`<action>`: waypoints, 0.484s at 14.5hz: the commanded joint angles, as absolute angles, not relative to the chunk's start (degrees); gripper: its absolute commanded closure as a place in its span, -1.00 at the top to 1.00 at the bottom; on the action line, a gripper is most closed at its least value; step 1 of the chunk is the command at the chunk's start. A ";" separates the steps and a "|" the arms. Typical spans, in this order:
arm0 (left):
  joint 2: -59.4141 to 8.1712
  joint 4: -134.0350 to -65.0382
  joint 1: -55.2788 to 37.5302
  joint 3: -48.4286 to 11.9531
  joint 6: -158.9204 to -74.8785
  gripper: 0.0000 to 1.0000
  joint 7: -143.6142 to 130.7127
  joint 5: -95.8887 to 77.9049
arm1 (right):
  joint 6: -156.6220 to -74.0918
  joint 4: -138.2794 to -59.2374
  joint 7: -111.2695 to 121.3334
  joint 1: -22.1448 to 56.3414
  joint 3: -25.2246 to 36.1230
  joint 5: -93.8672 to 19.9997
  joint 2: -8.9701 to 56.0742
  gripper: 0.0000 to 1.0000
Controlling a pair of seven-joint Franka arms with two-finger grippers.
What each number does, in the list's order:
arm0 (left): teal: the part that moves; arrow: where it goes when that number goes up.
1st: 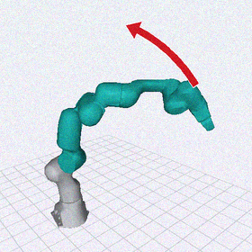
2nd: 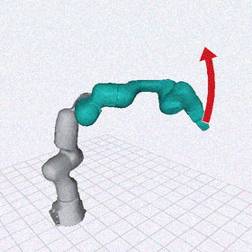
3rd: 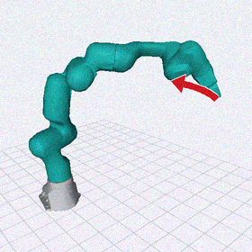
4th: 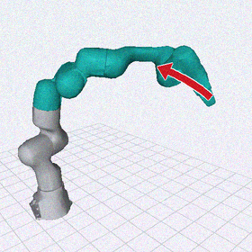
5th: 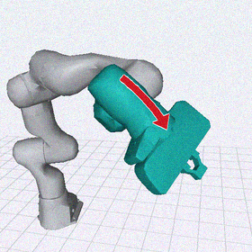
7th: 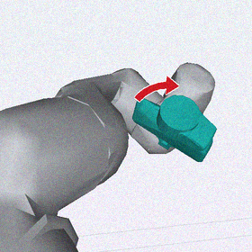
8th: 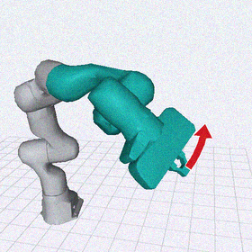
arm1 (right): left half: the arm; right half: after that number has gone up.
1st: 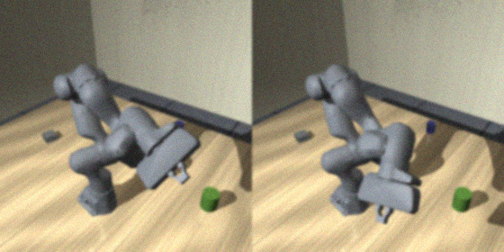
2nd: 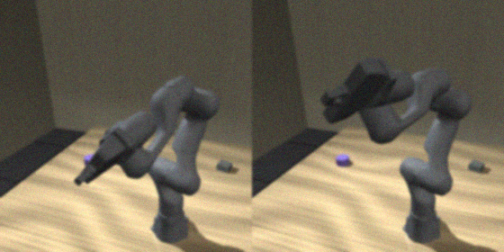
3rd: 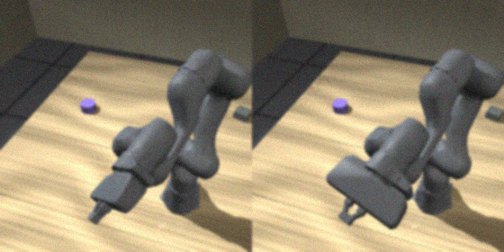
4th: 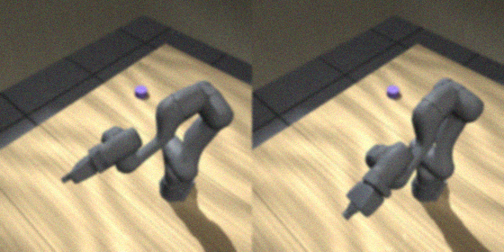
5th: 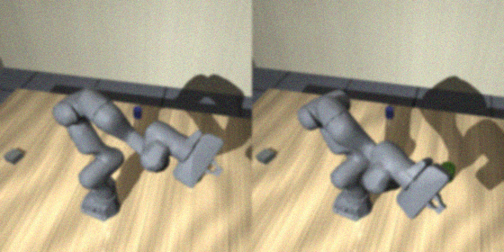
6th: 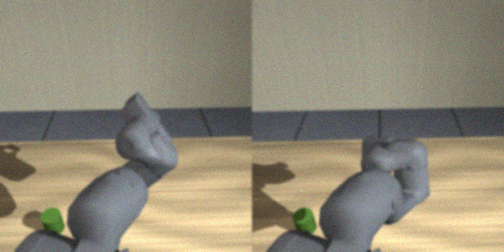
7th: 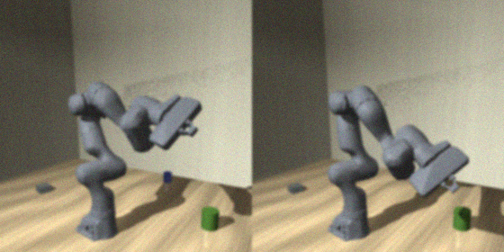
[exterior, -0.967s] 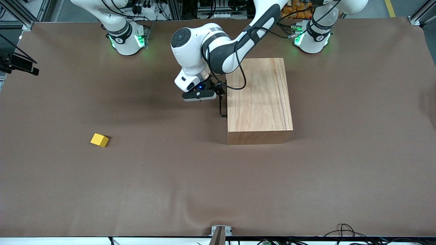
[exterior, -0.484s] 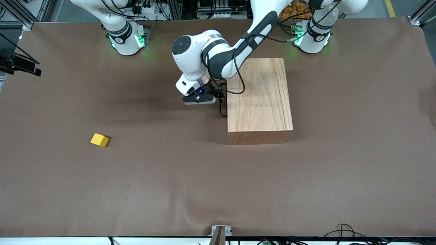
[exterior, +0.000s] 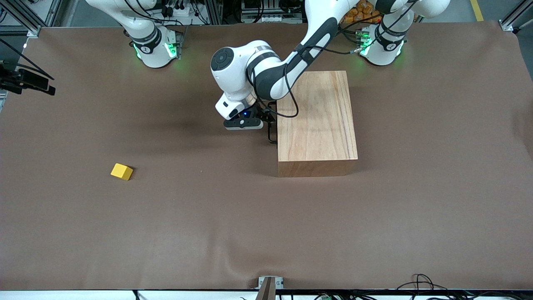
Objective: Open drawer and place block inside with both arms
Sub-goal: 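Pull the drawer open with the left gripper while the right gripper reaches out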
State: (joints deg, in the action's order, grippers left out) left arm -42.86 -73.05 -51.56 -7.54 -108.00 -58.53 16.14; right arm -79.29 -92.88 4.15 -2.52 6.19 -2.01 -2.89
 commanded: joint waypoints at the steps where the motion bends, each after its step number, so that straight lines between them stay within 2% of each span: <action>1: -43.77 -71.81 -51.68 -7.47 -110.74 1.00 -57.92 14.33 | -81.56 -95.27 4.66 -2.37 6.33 -1.76 -3.60 1.00; 7: -44.47 -71.72 -51.68 -7.47 -116.89 1.00 -58.62 11.87 | -84.81 -97.20 4.75 -2.29 6.33 -1.58 -3.43 1.00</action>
State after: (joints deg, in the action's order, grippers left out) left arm -43.15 -73.07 -51.54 -7.51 -114.53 -58.56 13.06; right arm -83.32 -95.49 4.15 -2.52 6.22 -2.01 -2.75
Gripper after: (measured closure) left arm 0.000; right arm 0.000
